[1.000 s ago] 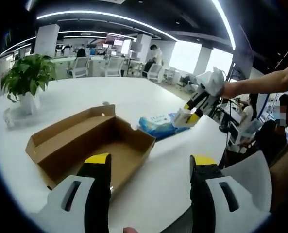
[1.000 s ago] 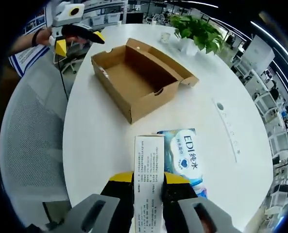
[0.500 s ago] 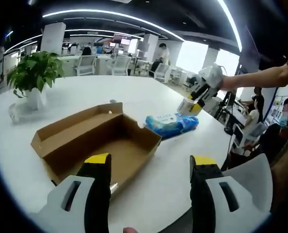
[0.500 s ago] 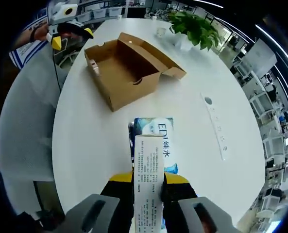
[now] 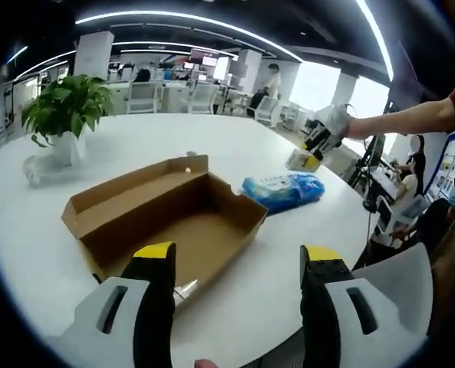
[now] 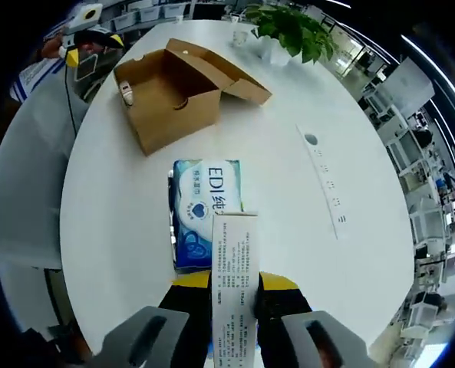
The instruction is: Operate the shoe box by opening the lid, removing the specified soft item, and placing it in the target area until the item is outside and the box remains undamaged.
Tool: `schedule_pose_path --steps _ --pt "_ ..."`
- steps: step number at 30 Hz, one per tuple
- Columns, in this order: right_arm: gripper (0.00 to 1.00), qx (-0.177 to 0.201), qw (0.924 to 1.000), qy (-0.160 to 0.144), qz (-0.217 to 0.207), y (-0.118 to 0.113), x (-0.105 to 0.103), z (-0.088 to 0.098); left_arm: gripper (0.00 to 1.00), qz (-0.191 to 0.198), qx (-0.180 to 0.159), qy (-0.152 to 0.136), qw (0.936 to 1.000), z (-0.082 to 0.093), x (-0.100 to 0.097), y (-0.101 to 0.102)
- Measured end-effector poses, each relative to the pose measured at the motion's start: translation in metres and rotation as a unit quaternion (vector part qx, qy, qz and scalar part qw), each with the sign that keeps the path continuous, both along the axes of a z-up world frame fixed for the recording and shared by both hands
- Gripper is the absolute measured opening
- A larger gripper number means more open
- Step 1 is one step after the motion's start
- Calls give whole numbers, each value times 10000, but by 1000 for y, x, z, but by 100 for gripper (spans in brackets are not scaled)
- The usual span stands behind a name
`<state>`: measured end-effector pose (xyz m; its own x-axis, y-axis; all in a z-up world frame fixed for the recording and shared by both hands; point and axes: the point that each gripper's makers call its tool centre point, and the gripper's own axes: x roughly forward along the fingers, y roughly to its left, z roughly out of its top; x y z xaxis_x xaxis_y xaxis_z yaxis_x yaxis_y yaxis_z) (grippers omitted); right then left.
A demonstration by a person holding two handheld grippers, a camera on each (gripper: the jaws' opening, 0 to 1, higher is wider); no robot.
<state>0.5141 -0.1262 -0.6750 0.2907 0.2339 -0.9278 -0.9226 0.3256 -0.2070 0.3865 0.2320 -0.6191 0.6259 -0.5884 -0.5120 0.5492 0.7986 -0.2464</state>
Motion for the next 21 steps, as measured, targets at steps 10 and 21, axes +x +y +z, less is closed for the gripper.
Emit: schedule_pose_path --steps 10,21 --pt "17 -224 9997 -72 71 -25 20 -13 65 62 64 50 9999 2 1 -1" --pt "17 -393 9990 -18 218 -41 35 -35 66 57 213 178 9996 -4 -4 1"
